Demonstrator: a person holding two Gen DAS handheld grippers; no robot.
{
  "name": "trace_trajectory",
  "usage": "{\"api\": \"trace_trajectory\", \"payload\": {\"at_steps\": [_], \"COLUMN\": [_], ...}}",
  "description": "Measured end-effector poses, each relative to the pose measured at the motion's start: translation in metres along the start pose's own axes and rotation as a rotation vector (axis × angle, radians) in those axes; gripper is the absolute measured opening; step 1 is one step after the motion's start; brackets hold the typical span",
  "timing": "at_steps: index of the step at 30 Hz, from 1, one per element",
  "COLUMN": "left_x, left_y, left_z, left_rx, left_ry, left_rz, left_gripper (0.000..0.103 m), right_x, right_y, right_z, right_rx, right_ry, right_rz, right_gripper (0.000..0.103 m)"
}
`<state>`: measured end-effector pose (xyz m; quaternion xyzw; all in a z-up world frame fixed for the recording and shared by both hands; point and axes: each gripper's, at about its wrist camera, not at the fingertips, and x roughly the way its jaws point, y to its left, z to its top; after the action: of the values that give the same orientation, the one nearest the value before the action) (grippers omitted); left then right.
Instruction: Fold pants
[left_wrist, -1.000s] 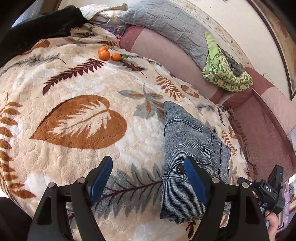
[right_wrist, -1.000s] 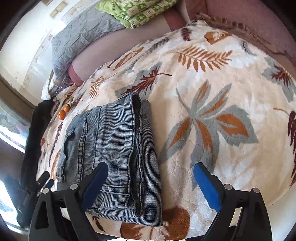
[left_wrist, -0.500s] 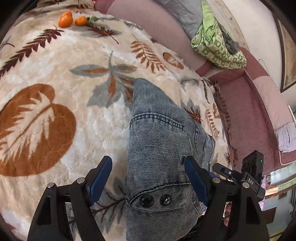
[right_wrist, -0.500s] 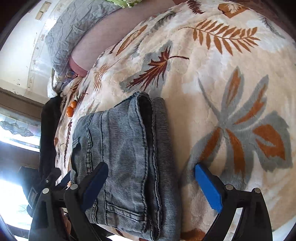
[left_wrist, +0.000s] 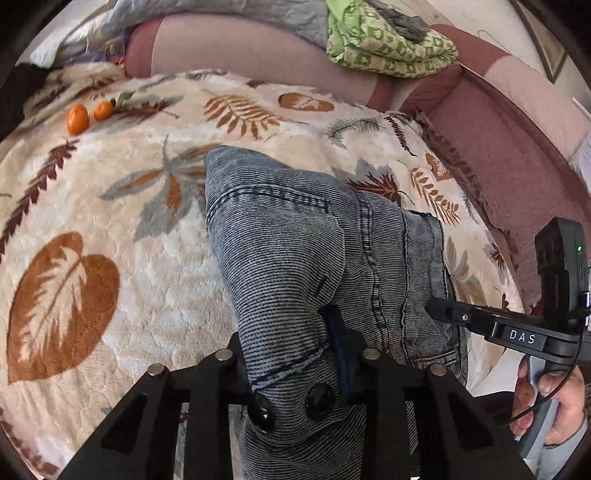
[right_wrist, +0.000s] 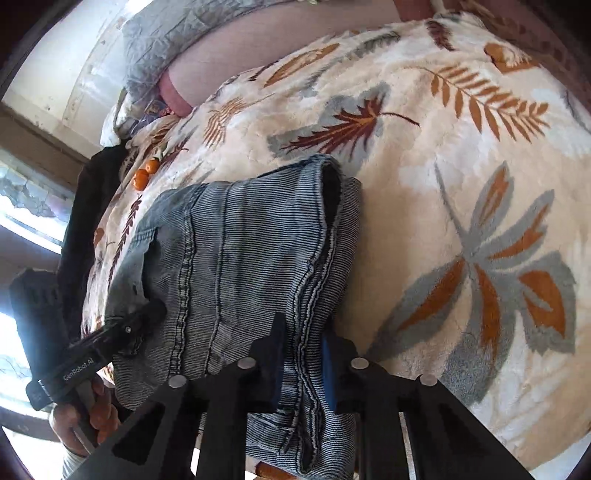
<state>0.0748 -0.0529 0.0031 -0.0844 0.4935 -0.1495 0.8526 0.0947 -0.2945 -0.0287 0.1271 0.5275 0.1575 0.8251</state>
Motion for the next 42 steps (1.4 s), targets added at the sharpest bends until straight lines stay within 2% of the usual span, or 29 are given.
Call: {"api": "trace_trajectory", "payload": {"at_steps": [3,6,10,13,17,21,23,24,25,26,27,28,29,30,32,33,34,35,36,37,38,39,40,42], "left_x": [-0.023,-0.058,-0.101,-0.116,-0.109,-0.072,-0.046,-0.031,-0.014,0.003,0.017,0.021,0.012,0.001,-0.025,-0.039,-0.052,-0.059,-0.055,-0.041,-0.018,0.003,0.002,-0.029], "left_y": [-0.01,-0.012,-0.006,0.013,0.041,0.061,0.074,0.081,0.088,0.094,0.102,0.108,0.112,0.112,0.103,0.096,0.088,0.08,0.075,0.07,0.067,0.067,0.065,0.057], "left_z": [-0.001,0.008,0.038,0.066,0.091,0.1,0.098,0.097,0.095,0.09,0.085,0.079,0.073,0.069,0.062,0.056,0.049,0.041,0.037,0.035,0.034,0.034,0.028,0.019], "left_rx": [0.048,0.07,0.078,0.054,0.031,0.021,-0.004,-0.022,-0.034,-0.047,-0.071,-0.092,-0.113,-0.131,-0.139,-0.129,-0.121,-0.111,-0.082,-0.037,0.011,0.052,0.07,0.06], "left_ry": [-0.056,-0.148,-0.284,-0.332,-0.344,-0.323,-0.284,-0.251,-0.198,-0.136,-0.066,-0.043,-0.083,-0.107,-0.149,-0.194,-0.249,-0.295,-0.3,-0.244,-0.138,-0.028,-0.035,-0.168], "left_rz": [0.015,0.018,0.035,0.044,0.063,0.099,0.12,0.135,0.156,0.189,0.242,0.28,0.253,0.245,0.272,0.28,0.292,0.318,0.348,0.376,0.402,0.431,0.453,0.46], "left_gripper": [0.029,0.029,0.029,0.03,0.03,0.031,0.035,0.042,0.053,0.057,0.062,0.064,0.065,0.069,0.071,0.074,0.087,0.094,0.1,0.1,0.1,0.099,0.099,0.099], "right_x": [-0.018,-0.037,-0.063,-0.076,-0.06,-0.019,0.005,0.02,0.037,0.055,0.074,0.089,0.094,0.092,0.075,0.064,0.055,0.049,0.049,0.057,0.075,0.088,0.081,0.056], "right_y": [0.015,0.038,0.071,0.093,0.116,0.124,0.116,0.112,0.108,0.102,0.096,0.091,0.089,0.088,0.092,0.095,0.097,0.098,0.097,0.098,0.096,0.09,0.085,0.086], "right_z": [0.001,0.008,0.038,0.067,0.1,0.121,0.127,0.129,0.129,0.128,0.124,0.119,0.113,0.107,0.095,0.089,0.082,0.074,0.065,0.059,0.053,0.05,0.047,0.044], "right_rx": [-0.019,-0.058,-0.1,-0.125,-0.164,-0.181,-0.147,-0.141,-0.132,-0.117,-0.104,-0.1,-0.111,-0.129,-0.16,-0.17,-0.179,-0.185,-0.191,-0.213,-0.241,-0.234,-0.199,-0.161], "right_ry": [-0.056,-0.105,-0.189,-0.246,-0.259,-0.222,-0.181,-0.162,-0.137,-0.096,-0.039,0.007,0.017,-0.002,-0.056,-0.093,-0.125,-0.146,-0.153,-0.119,-0.042,0.019,-0.017,-0.053], "right_rz": [0.042,0.064,0.109,0.145,0.153,0.125,0.121,0.106,0.083,0.057,0.017,-0.034,-0.072,-0.075,-0.095,-0.105,-0.105,-0.102,-0.114,-0.157,-0.206,-0.199,-0.175,-0.159], "right_gripper": [0.015,0.015,0.015,0.015,0.015,0.015,0.015,0.015,0.019,0.02,0.027,0.039,0.043,0.044,0.047,0.05,0.055,0.061,0.075,0.086,0.087,0.087,0.087,0.087]}}
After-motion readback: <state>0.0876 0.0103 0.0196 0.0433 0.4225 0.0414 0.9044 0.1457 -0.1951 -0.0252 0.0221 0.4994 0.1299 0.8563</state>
